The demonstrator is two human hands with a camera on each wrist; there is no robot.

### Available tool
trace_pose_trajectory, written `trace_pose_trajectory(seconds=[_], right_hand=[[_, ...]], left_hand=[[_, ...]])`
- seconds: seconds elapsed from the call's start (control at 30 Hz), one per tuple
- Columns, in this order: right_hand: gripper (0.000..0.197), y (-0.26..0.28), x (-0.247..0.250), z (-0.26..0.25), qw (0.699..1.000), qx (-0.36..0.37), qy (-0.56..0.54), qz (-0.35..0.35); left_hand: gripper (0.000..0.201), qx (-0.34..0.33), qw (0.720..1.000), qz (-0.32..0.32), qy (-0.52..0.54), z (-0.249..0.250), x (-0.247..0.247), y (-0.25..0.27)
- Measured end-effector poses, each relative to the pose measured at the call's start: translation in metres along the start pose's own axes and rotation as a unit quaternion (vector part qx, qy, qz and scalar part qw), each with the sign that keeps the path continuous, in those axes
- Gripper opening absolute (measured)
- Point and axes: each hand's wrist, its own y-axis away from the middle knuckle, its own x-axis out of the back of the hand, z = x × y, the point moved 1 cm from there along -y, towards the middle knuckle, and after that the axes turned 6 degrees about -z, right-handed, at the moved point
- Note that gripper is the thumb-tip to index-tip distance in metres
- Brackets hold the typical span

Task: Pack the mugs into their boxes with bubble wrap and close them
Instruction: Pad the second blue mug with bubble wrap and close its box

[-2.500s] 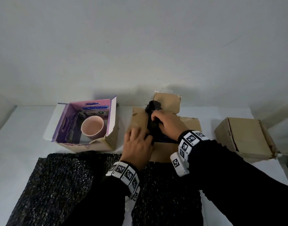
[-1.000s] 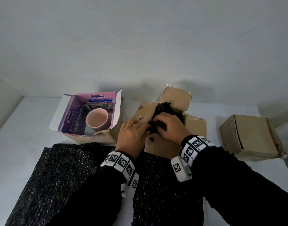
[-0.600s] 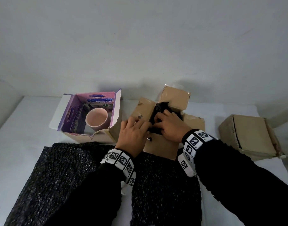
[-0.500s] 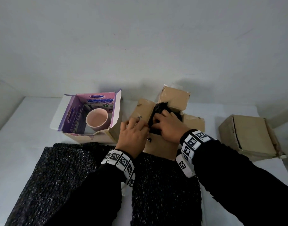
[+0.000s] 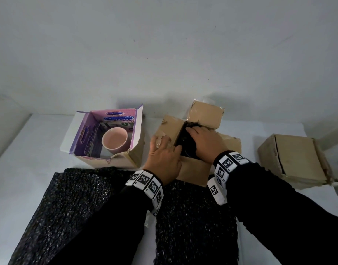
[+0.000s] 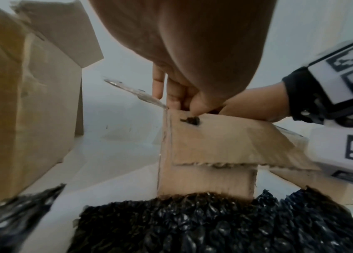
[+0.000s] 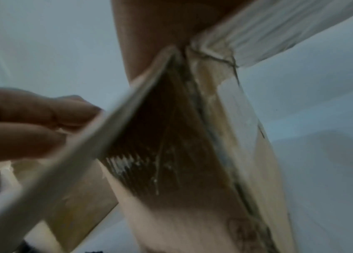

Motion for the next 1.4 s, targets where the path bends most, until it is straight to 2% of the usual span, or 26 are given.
trace_pose_trajectory(seconds=[0.07,0.17,0.3,0.37,0.5,0.57,0.67,0.77,0.87,1.0,1.1,1.23,1.4], right_hand=[[0.069,-0.003,-0.003,0.001,0.999,-0.012,0.029,-0.019],[0.060,-0.004,-0.008,0.000,0.997,-0.025,0.070,-0.030],[0.046,0.001,-0.004,0.000,0.995,-0.014,0.093,0.040],[0.053,0.002,-0.004,0.000,0.995,-0.005,0.079,0.066],[0.064,-0.001,-0.006,-0.001,1.000,0.002,0.026,0.003],[0.062,-0.001,-0.004,0.001,1.000,-0.003,-0.008,0.012],[0.034,0.005,-0.002,0.003,0.996,0.051,-0.039,0.061],[0.031,0.008,-0.001,0.003,0.993,0.084,-0.061,0.060],[0.041,0.006,0.001,0.003,0.995,0.083,-0.055,0.022],[0.047,0.007,0.001,0.002,0.996,0.077,0.015,-0.036],[0.043,0.008,0.001,0.000,0.995,0.066,0.063,-0.041],[0.038,0.012,0.004,0.000,0.996,0.086,-0.030,0.019],[0.025,0.015,-0.001,0.003,0.993,0.086,-0.068,0.042]], left_hand=[[0.029,0.001,1.000,-0.021,-0.021,0.009,0.005,0.000],[0.034,0.031,0.999,-0.023,-0.032,0.019,0.009,-0.002],[0.034,0.036,0.998,-0.029,-0.042,0.022,0.014,-0.006],[0.029,0.037,0.997,-0.051,-0.040,0.022,0.016,-0.008],[0.022,0.042,0.996,-0.078,-0.030,0.021,0.019,-0.014],[0.024,0.037,0.996,-0.080,-0.021,0.019,0.020,-0.017],[0.028,0.029,0.998,-0.056,-0.025,0.015,0.016,-0.013],[0.022,0.023,0.999,0.002,-0.028,0.011,0.005,-0.002],[0.017,0.028,0.998,0.052,-0.020,0.011,-0.010,0.008],[0.020,0.066,0.997,0.003,-0.046,0.026,-0.002,0.010],[0.027,0.088,0.995,0.009,-0.050,0.029,0.003,0.002],[0.029,0.103,0.994,0.007,-0.020,0.024,0.003,-0.001],[0.027,0.112,0.993,0.008,-0.026,0.027,0.001,0.004]])
